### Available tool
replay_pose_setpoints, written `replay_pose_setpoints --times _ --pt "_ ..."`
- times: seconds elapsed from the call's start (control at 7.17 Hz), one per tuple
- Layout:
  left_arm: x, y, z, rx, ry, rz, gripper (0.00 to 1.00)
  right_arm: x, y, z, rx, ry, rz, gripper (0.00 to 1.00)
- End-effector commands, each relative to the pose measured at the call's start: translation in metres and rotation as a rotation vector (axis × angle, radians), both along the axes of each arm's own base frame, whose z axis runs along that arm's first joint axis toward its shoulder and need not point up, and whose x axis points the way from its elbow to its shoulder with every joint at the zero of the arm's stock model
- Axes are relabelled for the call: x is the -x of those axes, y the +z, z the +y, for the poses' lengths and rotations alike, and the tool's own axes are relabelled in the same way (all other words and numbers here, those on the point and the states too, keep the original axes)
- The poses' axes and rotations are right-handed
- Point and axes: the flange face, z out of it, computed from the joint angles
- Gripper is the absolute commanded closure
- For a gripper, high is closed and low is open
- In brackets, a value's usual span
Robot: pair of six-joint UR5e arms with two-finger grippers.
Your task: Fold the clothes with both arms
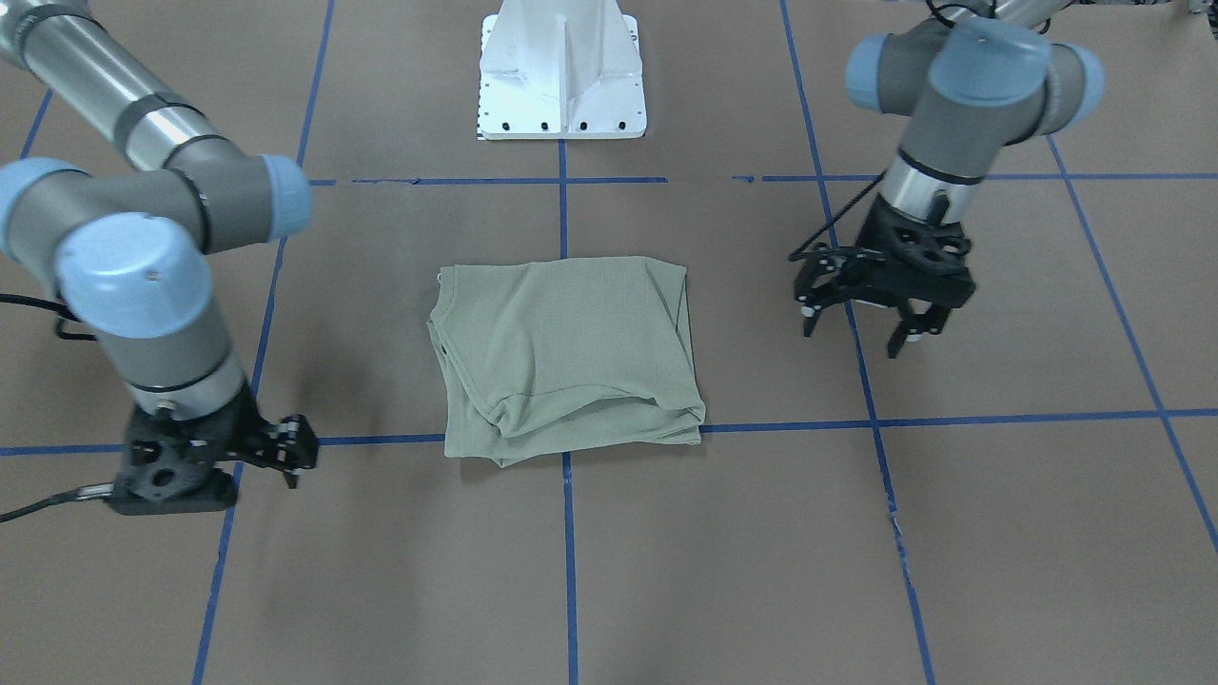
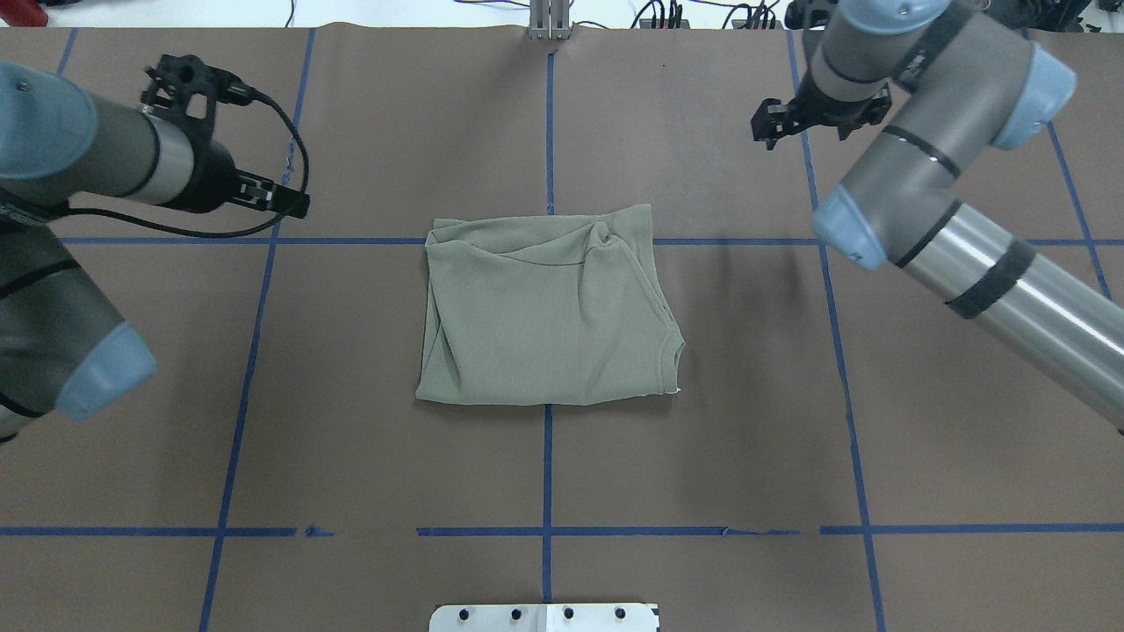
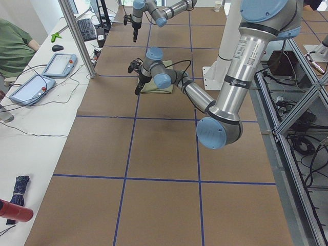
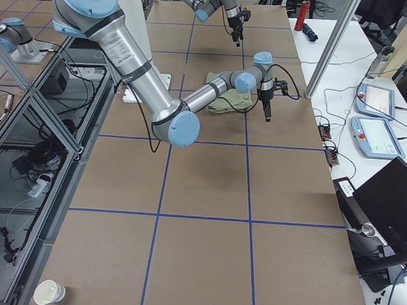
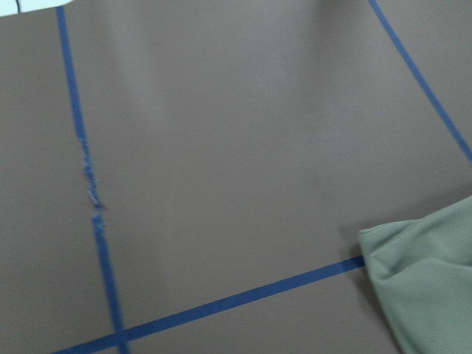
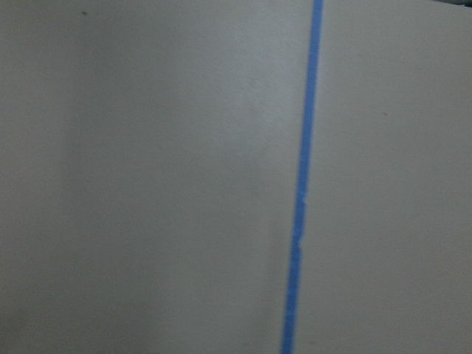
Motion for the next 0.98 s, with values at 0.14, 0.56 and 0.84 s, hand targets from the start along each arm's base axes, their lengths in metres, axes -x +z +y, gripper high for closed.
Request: replay_pose_setpoints --times 0.14,0.56,0.84 --pt "0.218 0.129 -0.004 -0.087 0.124 -0.189 0.00 -0.214 0.138 0.030 -0.039 -0.187 -0.024 0.00" --pt "0.321 0.224 0.050 0.188 0.134 -0.168 0.00 -0.354 0.293 0.151 0.080 -0.174 -0.084 0.00" --pt "0.354 0.237 0.063 0.321 0.084 -0.156 0.00 -0.391 0.283 0.181 0.073 -0.097 -0.097 0.00"
